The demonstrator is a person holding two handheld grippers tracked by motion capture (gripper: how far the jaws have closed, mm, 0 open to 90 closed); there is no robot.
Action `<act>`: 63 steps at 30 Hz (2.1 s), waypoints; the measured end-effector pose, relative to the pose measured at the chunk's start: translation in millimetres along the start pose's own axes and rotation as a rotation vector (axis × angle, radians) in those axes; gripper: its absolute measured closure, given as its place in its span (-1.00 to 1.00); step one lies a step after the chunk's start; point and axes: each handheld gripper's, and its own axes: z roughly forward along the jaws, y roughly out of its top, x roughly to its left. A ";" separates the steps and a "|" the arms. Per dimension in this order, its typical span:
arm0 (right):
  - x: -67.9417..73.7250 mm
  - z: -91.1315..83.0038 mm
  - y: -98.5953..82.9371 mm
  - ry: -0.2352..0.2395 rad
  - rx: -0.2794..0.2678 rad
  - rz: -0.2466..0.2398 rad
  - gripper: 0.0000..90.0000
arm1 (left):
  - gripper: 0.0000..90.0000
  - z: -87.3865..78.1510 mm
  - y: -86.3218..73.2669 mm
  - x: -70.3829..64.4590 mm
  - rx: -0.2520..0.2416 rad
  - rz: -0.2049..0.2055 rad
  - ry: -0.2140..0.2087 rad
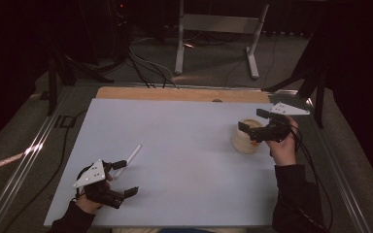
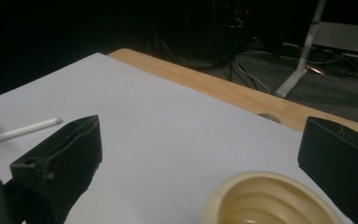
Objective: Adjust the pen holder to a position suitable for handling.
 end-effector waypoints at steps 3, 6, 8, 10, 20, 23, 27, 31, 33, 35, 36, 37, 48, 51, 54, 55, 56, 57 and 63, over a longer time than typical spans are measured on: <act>-6.8 -0.1 -0.7 -0.006 -0.001 0.013 -1.00 | -1.00 0.1 -0.4 0.2 0.000 -0.006 0.000; -14.2 0.0 -1.7 -0.034 0.012 0.024 -1.00 | -1.00 0.4 -0.1 0.2 0.000 -0.003 -0.002; -18.8 -0.1 -2.3 -0.054 0.032 0.049 -1.00 | -1.00 0.2 -0.3 0.1 -0.001 -0.006 -0.001; -23.9 0.2 -3.5 -0.070 0.045 0.079 -1.00 | -1.00 0.3 -0.2 0.1 0.000 -0.003 -0.002; -43.7 7.6 -12.0 -0.169 0.159 0.222 -0.97 | -1.00 0.5 -0.3 -0.1 0.001 -0.003 -0.004; -48.0 9.8 -14.7 -0.207 0.211 0.274 -0.74 | -1.00 0.2 -0.1 0.1 -0.001 -0.005 -0.003; -50.4 11.0 -16.4 -0.240 0.251 0.304 -0.60 | -1.00 0.1 0.0 -0.2 0.001 -0.001 -0.004; -53.9 12.0 -19.1 -0.302 0.295 0.346 -0.32 | -1.00 0.2 -0.2 -0.1 0.000 -0.002 -0.003; -55.6 12.5 -20.1 -0.318 0.315 0.361 -0.19 | -1.00 0.2 -0.2 0.1 -0.001 -0.003 -0.003; -57.0 13.4 -21.6 -0.323 0.330 0.371 -0.11 | -1.00 0.0 -0.4 0.1 -0.001 -0.005 -0.002; -57.0 13.4 -21.6 -0.323 0.330 0.371 -0.11 | -1.00 0.0 -0.4 0.1 -0.001 -0.005 -0.002; -57.2 15.7 -23.0 -0.328 0.357 0.377 -0.02 | -1.00 0.2 -0.3 0.0 0.000 -0.002 -0.003; -61.4 21.4 -28.2 -0.359 0.442 0.402 0.50 | -1.00 0.0 -0.5 0.1 0.001 -0.003 -0.002; -61.3 21.1 -27.8 -0.362 0.445 0.401 0.54 | -1.00 0.3 -0.3 0.4 0.000 -0.004 -0.002; -59.7 22.6 -26.2 -0.365 0.457 0.388 0.59 | -1.00 0.4 -0.5 0.1 0.002 -0.002 -0.002; -58.9 22.8 -25.8 -0.371 0.460 0.389 0.60 | -1.00 0.4 -0.5 0.1 0.002 -0.002 -0.002; -58.9 22.8 -25.8 -0.371 0.460 0.389 0.60 | -1.00 0.4 -0.5 0.2 0.001 -0.004 -0.002; -58.2 22.9 -25.5 -0.377 0.462 0.390 0.60 | -1.00 0.4 -0.6 0.2 0.001 -0.004 -0.001; -52.6 23.0 -19.9 -0.391 0.465 0.383 0.62 | -1.00 0.5 -0.6 0.1 0.000 -0.003 -0.003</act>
